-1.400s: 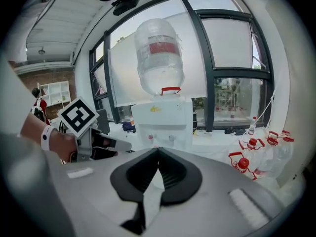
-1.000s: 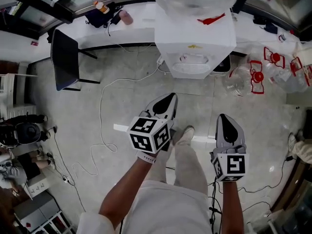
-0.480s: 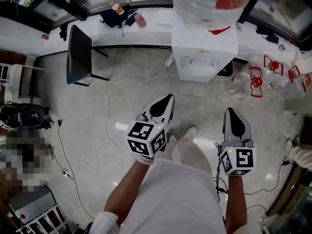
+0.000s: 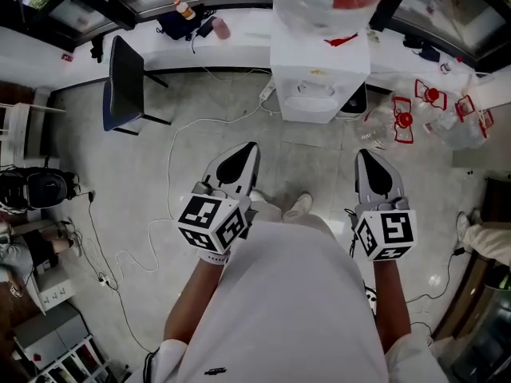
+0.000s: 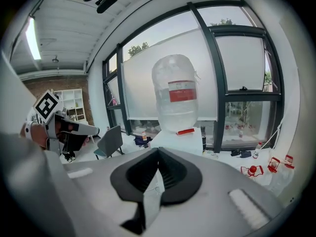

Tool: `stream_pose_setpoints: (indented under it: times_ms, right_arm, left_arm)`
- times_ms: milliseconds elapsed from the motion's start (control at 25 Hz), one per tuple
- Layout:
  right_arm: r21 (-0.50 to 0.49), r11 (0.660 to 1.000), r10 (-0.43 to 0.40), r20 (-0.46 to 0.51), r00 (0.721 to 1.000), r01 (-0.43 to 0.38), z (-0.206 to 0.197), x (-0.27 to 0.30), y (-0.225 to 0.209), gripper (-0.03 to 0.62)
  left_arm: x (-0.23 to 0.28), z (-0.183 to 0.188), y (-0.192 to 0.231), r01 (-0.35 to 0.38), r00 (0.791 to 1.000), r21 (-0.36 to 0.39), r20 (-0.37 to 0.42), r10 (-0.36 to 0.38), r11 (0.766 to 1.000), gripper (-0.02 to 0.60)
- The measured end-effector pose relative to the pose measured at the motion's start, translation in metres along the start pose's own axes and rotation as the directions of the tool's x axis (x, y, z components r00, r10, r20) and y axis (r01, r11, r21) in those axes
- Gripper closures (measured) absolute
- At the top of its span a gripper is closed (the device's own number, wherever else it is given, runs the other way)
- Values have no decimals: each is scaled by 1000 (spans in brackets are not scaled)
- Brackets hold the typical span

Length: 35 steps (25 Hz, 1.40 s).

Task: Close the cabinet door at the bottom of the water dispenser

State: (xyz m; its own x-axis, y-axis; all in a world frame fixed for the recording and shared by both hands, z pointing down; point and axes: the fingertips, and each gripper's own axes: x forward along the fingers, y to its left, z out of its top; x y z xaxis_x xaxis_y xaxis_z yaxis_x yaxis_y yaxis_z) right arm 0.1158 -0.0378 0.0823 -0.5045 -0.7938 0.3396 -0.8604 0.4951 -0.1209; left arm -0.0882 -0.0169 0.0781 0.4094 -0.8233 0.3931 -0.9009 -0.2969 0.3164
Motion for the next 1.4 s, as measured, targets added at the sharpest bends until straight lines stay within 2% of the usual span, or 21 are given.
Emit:
stream_pose_setpoints:
  times_ms: [280,480,640,920,1000,1280,1400]
  right_arm:
    - [21,999,24,57,998,-25,21,-27,3,585]
    - [-5,999,47,97,994,-47,39,-42,7,585]
    - [-40,997,69,84,994,-66,41,-48,12,585]
    - [-82,991,115,69,991,-109,44,-53,32,585]
    - [-92,991,109,71,992,-102,42,-57,32,585]
    - [-33,999,40,86,995,-37,36,-69,17,585]
    - [-29,999,41,85,996,-39,33,-75,17,585]
  left_arm:
    - [-19,4,-7,17,1000,40,8,-17,999,577]
    - [-27,27,-9,26,998,38,59,-28,999,577]
    - [-28,42,-24,58,995,37,84,-61,998,577]
    - [-22,45,-46,118,990,54,69,-121,992,577]
    - [-24,43,-52,126,989,50,65,-129,991,577]
    - [-27,38,-64,143,988,58,53,-146,988,577]
    - [-31,34,-66,139,989,49,51,-141,989,577]
